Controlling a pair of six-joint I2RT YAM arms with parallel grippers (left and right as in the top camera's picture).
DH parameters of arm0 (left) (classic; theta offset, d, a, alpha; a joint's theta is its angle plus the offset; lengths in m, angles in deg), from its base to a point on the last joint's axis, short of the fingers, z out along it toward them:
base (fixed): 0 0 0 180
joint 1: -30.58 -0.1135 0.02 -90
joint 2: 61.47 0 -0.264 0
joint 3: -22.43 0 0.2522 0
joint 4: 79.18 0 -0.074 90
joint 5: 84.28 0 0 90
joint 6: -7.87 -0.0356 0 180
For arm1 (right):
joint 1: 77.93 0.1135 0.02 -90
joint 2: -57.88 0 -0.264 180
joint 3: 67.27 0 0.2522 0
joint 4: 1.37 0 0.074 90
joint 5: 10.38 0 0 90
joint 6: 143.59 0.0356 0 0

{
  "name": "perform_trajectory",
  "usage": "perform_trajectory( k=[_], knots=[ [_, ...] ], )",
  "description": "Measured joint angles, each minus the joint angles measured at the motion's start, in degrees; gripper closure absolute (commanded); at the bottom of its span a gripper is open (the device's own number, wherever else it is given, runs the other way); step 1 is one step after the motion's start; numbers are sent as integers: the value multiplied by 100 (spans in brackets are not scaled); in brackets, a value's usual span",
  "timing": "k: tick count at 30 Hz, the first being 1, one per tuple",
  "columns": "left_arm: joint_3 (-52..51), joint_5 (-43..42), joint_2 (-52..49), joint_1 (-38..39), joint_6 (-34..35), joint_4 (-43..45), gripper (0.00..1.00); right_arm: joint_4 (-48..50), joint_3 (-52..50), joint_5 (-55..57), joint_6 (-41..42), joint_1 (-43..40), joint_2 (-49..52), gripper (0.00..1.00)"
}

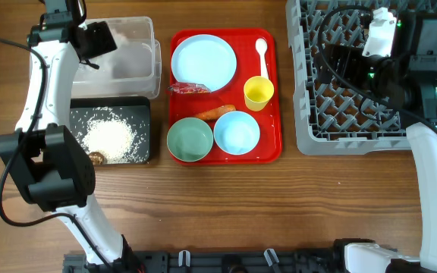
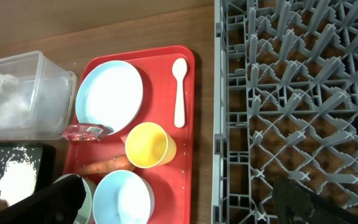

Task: Sort waste into correct bins and load items into the dishwasher rack
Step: 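Drop the tissue into the clear plastic bin with the left gripper, then grasp the red snack wrapper on the red tray with the left gripper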

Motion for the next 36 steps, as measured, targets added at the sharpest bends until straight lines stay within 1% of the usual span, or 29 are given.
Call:
perform_trajectory(
  k=[1,5,6,7,8,9,10,11,12,13,15,16,17,18,19,20,21,22,25,28,30,33,34,35,36],
  knots=[
    [0,-2,0,0,2,2,0,0,0,0,0,0,0,0],
    [0,44,2,116,-339,-46,0,-4,0,0,0,0,0,0],
    [0,66,2,168,-396,-68,2,-9,0,0,0,0,0,0],
    [0,90,2,243,-455,-90,11,-28,0,0,0,0,0,0],
    [0,116,7,345,-511,-114,29,-42,0,0,0,0,0,0],
    [0,125,9,409,-507,-140,70,-48,0,0,0,0,0,0],
    [0,127,13,474,-509,-179,78,-83,0,0,0,0,0,0],
    [0,125,13,481,-483,-181,74,-90,0,0,0,0,0,0],
    [0,129,13,476,-474,-184,46,-103,0,0,0,0,0,0],
    [0,149,13,450,-470,-186,0,-120,0,0,0,0,0,0],
    [0,170,13,417,-474,-190,0,-129,0,0,0,0,0,0],
    [0,170,13,413,-472,-186,23,-127,0,0,0,0,0,0],
    [0,170,13,409,-461,-170,69,-129,0,0,0,0,0,1],
    [0,168,13,409,-448,-170,82,-127,0,0,0,0,0,0],
    [0,142,13,409,-437,-173,72,-127,0,0,0,0,0,0],
    [0,74,13,409,-435,-173,39,-129,0,0,0,0,0,0],
    [0,15,13,409,-459,-170,27,-129,0,0,0,0,0,0],
    [0,-57,13,409,-476,-166,21,-129,0,0,0,0,0,1],
    [0,-387,13,431,-503,-155,18,-127,0,0,0,0,0,0],
    [0,-791,74,667,-1014,-284,14,-125,0,0,0,0,0,0],
    [0,-903,181,990,-1338,-398,14,-127,0,0,0,0,0,0],
    [2,-1049,396,1762,-1869,-737,16,-127,0,0,0,0,0,0],
    [4,-1071,422,2026,-2129,-898,17,-125,0,0,0,0,0,0],
    [4,-1106,422,2260,-2575,-1069,16,-125,0,0,0,0,0,0],
    [0,-1128,420,2514,-2774,-1196,15,-127,0,0,0,0,0,0]
  ],
)
